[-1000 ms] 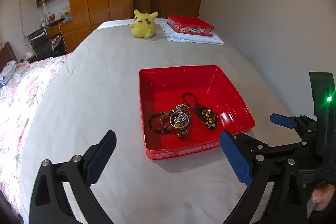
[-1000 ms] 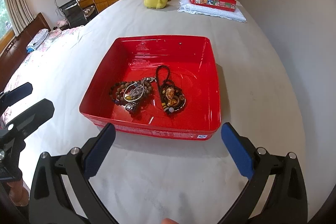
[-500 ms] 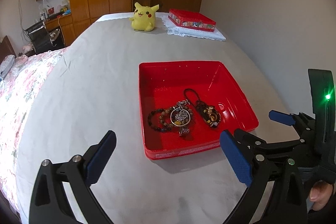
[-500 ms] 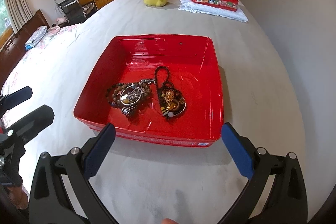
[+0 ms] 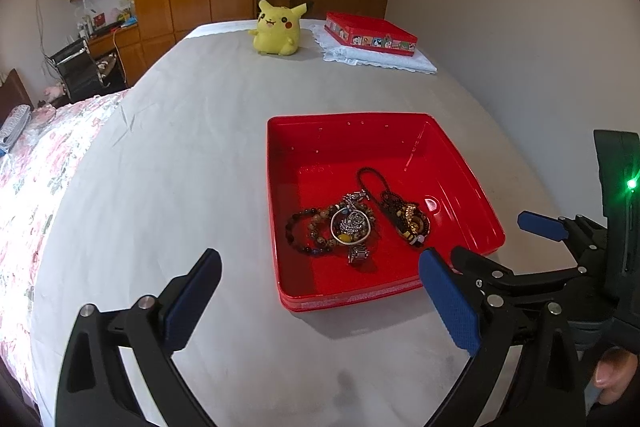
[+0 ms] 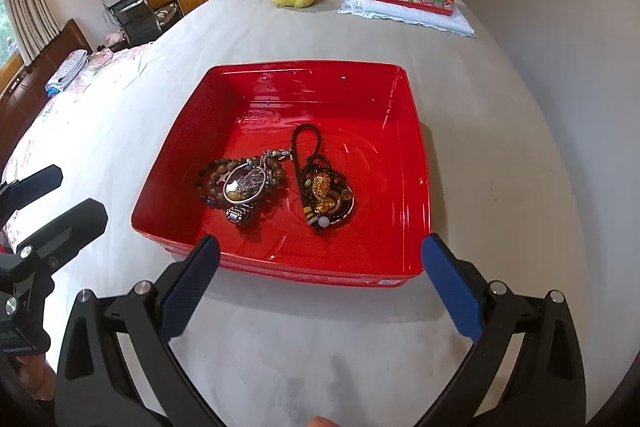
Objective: Organize jewelry
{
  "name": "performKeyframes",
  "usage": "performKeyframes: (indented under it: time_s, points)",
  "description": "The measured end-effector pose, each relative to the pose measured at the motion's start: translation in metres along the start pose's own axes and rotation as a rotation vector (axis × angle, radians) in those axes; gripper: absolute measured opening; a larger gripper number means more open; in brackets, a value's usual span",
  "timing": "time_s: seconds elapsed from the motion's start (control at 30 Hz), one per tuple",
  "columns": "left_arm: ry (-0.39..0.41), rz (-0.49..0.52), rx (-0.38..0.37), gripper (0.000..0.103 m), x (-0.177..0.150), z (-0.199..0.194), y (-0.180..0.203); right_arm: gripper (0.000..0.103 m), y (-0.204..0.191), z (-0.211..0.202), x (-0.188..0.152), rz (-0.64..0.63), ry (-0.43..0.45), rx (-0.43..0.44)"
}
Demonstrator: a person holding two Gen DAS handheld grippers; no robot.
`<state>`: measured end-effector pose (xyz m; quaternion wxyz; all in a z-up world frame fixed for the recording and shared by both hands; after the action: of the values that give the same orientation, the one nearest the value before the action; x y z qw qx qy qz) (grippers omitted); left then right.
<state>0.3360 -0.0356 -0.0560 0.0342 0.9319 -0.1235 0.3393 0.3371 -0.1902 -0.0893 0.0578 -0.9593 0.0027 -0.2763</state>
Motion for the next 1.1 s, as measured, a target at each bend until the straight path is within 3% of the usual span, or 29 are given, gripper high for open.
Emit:
performKeyframes:
  time_s: [1.1]
  points:
    - [-0.017,0.001,0.006,0.099,-0.003,0.0024,-0.0041,0.1,0.0006,-0.0027,0.002,0.0,0.001,-0.003]
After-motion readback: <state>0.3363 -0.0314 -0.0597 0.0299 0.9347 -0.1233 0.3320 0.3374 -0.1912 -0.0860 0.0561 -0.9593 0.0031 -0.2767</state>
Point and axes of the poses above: each gripper's, at about its wrist camera, not at the fingertips, and z roughly the way its jaws point, y to its right, x to its top, the point moved 9 cm from there along z, roughly the way its jaws point, and after that the axes turned 8 degrees about z, right-handed, at the moved point
